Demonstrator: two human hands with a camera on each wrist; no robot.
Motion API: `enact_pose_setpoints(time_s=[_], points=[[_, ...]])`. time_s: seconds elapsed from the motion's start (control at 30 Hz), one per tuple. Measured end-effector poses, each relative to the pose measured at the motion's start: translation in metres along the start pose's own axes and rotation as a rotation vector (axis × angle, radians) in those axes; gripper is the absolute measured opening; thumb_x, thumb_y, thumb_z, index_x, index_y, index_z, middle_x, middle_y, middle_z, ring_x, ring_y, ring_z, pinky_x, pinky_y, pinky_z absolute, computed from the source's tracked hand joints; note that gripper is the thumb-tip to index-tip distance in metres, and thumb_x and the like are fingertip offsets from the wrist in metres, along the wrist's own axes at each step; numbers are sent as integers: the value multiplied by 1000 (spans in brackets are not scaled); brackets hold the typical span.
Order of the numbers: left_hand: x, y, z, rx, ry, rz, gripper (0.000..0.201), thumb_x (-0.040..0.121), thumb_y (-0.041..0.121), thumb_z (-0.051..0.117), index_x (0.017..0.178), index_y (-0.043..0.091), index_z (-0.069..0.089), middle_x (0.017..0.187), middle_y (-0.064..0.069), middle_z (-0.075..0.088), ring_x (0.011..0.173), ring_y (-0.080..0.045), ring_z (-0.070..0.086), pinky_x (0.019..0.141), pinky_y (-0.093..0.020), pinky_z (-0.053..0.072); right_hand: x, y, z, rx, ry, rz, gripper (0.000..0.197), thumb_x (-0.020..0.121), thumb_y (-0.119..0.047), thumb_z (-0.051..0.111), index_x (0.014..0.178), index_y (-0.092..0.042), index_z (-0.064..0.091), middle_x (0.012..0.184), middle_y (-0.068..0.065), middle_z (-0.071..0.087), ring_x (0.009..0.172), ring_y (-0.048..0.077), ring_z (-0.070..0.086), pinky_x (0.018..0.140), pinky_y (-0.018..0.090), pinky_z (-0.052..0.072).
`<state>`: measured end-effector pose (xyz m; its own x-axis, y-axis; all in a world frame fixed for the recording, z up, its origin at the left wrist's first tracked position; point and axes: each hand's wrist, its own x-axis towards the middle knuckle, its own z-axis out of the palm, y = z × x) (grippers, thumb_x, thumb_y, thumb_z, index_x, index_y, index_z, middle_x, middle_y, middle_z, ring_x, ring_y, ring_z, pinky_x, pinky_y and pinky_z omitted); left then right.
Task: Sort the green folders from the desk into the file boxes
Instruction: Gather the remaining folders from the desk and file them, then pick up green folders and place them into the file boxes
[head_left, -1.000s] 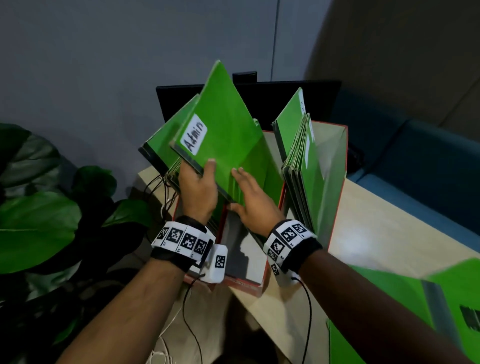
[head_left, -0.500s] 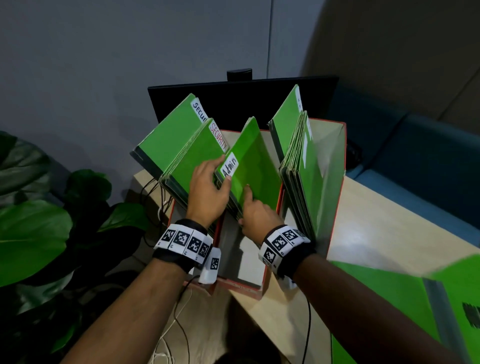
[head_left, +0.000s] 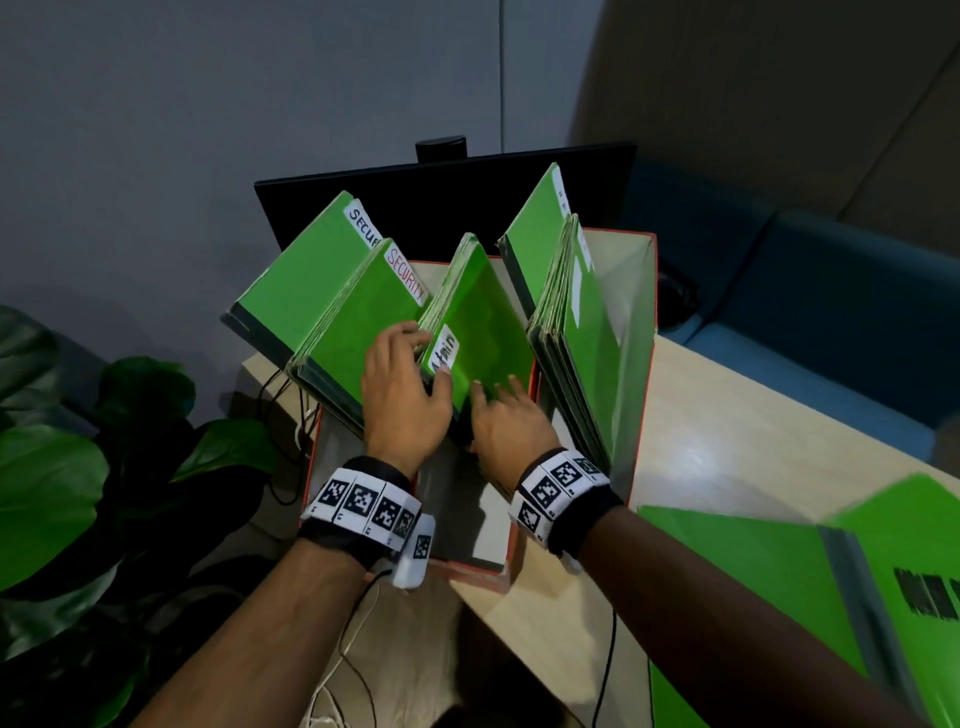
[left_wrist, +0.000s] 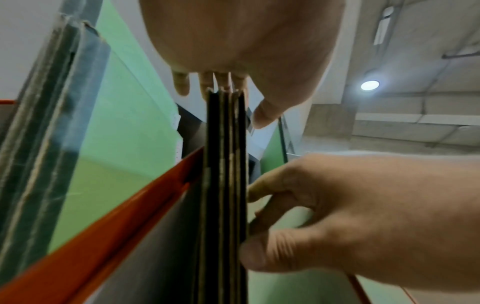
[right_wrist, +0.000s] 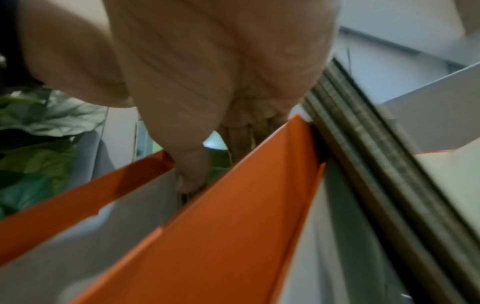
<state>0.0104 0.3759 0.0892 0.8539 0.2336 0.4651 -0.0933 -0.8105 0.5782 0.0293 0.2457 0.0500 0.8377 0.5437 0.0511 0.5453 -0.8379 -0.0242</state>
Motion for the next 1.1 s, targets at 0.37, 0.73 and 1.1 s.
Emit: enact_pose_setpoints(time_s=[0.37, 0.73, 1.1], points=[[-38, 105, 47, -368, -43, 330, 20, 85, -3, 58, 102, 7, 65, 117, -5, 53, 119, -20, 49, 105, -33, 39, -90, 102, -24, 345, 269, 55, 21, 82, -15, 52, 100, -13, 64, 97, 6, 67, 94, 28, 57, 86, 39, 45], [-106, 178, 155, -504, -535, 327, 27, 83, -5, 57, 97, 16, 66, 112, 3, 54, 111, -4, 51, 102, -10, 32, -236, 213, 5, 408, 221, 679, 30, 89, -21, 57, 118, -23, 65, 109, 3, 68, 105, 23, 59, 92, 37, 47], [-147, 189, 244, -251, -881, 126, 22, 89, 4, 56, 105, 17, 64, 122, -1, 48, 123, -19, 46, 107, -20, 28, -362, 262, 51, 416, -99, 1027, 42, 90, -24, 57, 132, -20, 53, 131, 8, 57, 119, 28, 53, 98, 38, 45]])
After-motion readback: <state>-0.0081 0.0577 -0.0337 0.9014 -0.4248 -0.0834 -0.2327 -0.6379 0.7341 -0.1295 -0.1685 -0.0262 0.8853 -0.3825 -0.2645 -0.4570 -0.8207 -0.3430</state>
